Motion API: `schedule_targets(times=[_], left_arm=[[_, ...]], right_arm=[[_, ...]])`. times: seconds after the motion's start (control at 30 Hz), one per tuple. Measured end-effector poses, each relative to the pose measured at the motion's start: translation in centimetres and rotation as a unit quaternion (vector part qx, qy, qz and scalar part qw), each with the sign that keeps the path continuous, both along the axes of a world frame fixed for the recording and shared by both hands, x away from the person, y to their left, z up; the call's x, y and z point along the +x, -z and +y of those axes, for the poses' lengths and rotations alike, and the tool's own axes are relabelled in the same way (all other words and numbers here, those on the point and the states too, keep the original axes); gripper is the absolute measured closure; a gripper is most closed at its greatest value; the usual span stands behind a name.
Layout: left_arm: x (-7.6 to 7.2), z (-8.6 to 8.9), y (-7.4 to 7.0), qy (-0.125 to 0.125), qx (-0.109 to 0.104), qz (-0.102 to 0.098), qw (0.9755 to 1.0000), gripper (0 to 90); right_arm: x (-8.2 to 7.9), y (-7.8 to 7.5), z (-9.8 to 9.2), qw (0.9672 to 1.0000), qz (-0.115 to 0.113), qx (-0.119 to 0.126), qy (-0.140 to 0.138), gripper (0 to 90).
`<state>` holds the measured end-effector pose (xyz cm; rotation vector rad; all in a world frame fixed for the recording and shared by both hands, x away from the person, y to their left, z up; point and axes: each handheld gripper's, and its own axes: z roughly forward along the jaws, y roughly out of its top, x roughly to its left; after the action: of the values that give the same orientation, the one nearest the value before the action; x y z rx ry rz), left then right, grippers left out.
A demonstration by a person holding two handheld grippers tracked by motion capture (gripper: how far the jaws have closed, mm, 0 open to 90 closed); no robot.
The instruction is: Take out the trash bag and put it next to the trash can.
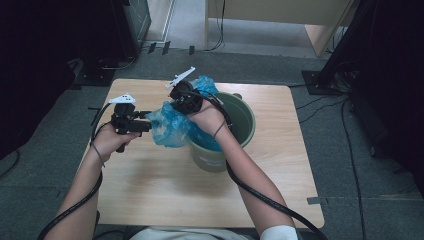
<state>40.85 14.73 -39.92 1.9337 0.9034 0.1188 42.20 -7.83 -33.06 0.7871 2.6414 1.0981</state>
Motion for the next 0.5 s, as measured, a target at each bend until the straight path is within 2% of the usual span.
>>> schedule_targets(times=[0.17, 0.3, 0.5], left_arm=[[0.0, 0.1, 0.0, -0.002, -0.001, 0.000, 1.0000, 28.9], [0.1, 0.2, 0.1, -0.003, 0.000, 0.001, 1.0000, 28.9], [0.1, 0.2, 0.2, -0.004, -0.001, 0.003, 1.0000, 28.9]], right_arm=[[-0.1, 0.5, 0.5, 0.9995, -0.002, -0.024, -0.019, 70.0], [-0.1, 0.8, 0.8, 0.9984, 0.001, -0.044, -0.036, 54.3], [-0.2, 1.4, 0.9, 0.9978, -0.001, -0.051, -0.043, 34.0]])
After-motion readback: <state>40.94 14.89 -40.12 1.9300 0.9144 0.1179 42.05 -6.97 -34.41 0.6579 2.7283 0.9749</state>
